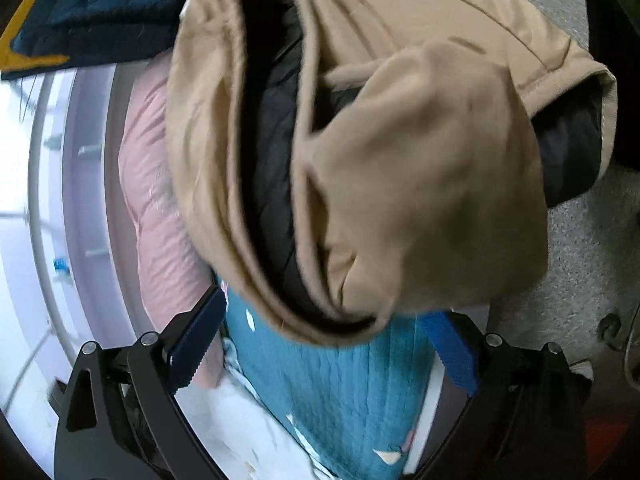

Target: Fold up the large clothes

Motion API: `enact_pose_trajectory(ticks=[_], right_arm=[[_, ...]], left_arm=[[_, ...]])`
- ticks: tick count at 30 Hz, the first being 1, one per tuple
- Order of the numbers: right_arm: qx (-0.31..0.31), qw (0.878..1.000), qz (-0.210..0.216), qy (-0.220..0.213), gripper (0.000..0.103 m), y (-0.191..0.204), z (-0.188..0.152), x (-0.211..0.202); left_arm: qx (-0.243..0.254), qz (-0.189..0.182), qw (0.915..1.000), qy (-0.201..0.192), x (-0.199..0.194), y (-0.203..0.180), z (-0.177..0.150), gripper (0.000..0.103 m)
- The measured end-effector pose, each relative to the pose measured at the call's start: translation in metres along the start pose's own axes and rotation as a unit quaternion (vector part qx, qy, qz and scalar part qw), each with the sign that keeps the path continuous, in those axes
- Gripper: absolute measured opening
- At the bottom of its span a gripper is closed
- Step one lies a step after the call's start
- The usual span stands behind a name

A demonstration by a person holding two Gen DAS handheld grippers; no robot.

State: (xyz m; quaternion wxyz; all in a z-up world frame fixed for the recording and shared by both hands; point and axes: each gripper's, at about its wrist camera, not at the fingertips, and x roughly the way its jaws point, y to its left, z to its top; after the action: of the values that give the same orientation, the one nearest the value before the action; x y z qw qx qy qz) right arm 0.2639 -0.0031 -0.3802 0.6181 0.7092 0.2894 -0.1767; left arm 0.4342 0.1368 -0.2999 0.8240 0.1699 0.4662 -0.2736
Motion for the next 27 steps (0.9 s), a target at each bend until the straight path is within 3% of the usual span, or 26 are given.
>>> enact_pose_trajectory(ticks=[5, 9, 12, 16, 19, 21, 23, 25, 27], right_arm=[[-0.02, 1.0, -0.002, 0.009, 0.093, 0.0, 0.003, 0.003], [-0.021, 1.0, 0.001, 0.018, 0.093, -0.002, 0.008, 0.0], [-0.013, 1.0, 0.007, 0.017, 0.093, -0.004, 0.017, -0.003], [-0.003, 1.0, 0.005, 0.03, 0.093, -0.01, 0.026, 0.004], [-0.006, 0.999, 0.007, 0.038, 0.093, -0.012, 0.031, 0.007], [-0.005, 0.999, 0.007, 0.042, 0.093, -0.013, 0.035, 0.01], [-0.008, 0.999, 0.006, 0.043, 0.094, -0.014, 0.04, 0.013], [-0.021, 0.999, 0.001, 0.046, 0.094, -0.011, 0.045, 0.014], [-0.048, 0.998, -0.006, 0.049, 0.094, -0.005, 0.047, 0.014]], left_arm=[[-0.029, -0.027, 0.9991, 0.017, 0.026, 0.013, 0.013, 0.092], [-0.1, -0.1, 0.9893, 0.037, 0.057, 0.028, 0.036, 0.092], [-0.071, -0.114, 0.9904, 0.031, 0.073, 0.014, 0.058, 0.092], [-0.03, -0.125, 0.9895, 0.066, 0.117, -0.005, 0.079, 0.092], [-0.044, -0.159, 0.9822, 0.09, 0.144, -0.006, 0.082, 0.092], [-0.068, -0.198, 0.9721, 0.107, 0.161, -0.006, 0.082, 0.092], [-0.09, -0.213, 0.9638, 0.132, 0.174, -0.008, 0.079, 0.092], [-0.09, -0.2, 0.963, 0.157, 0.188, -0.014, 0.076, 0.09], [-0.083, -0.207, 0.9597, 0.171, 0.191, -0.023, 0.072, 0.052]])
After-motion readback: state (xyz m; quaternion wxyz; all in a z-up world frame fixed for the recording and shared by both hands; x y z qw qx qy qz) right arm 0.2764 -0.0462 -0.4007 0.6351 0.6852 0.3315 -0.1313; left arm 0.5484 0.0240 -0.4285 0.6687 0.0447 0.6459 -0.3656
